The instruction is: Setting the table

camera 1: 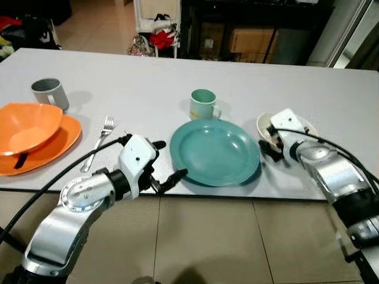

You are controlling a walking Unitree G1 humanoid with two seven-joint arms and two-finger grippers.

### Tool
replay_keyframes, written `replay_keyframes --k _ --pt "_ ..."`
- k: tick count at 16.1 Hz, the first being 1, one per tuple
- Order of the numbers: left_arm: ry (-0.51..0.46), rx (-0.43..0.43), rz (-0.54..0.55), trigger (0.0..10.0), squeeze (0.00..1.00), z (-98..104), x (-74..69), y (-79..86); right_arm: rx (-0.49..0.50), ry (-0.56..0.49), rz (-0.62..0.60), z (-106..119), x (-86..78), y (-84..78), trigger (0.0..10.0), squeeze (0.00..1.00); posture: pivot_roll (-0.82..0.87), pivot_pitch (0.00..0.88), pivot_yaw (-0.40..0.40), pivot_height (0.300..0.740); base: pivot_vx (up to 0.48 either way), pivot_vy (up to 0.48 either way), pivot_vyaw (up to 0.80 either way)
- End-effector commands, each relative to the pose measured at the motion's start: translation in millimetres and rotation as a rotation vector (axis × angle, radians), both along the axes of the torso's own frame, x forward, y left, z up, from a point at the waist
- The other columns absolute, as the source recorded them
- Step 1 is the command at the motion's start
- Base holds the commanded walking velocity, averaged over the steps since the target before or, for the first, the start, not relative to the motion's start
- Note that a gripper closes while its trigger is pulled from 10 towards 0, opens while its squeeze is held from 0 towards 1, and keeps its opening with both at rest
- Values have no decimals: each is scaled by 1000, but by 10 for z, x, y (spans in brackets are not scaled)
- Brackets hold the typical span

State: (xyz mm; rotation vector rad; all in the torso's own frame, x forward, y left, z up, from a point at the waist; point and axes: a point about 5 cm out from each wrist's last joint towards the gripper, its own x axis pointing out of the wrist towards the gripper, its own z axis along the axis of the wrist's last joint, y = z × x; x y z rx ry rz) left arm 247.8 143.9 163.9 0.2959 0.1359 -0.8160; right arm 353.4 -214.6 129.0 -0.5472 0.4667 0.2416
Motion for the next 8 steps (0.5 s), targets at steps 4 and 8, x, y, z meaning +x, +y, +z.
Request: replay_keyframes --k 4,8 --pt "-2 3 -17 10000 4 32 0 -23 12 -33 32 50 93 -82 0 0 83 0 -20 740 0 0 0" --pt "3 2 -19 10000 0 31 -16 -23 170 -2 33 -6 137 -106 0 0 83 0 -22 740 0 0 0"
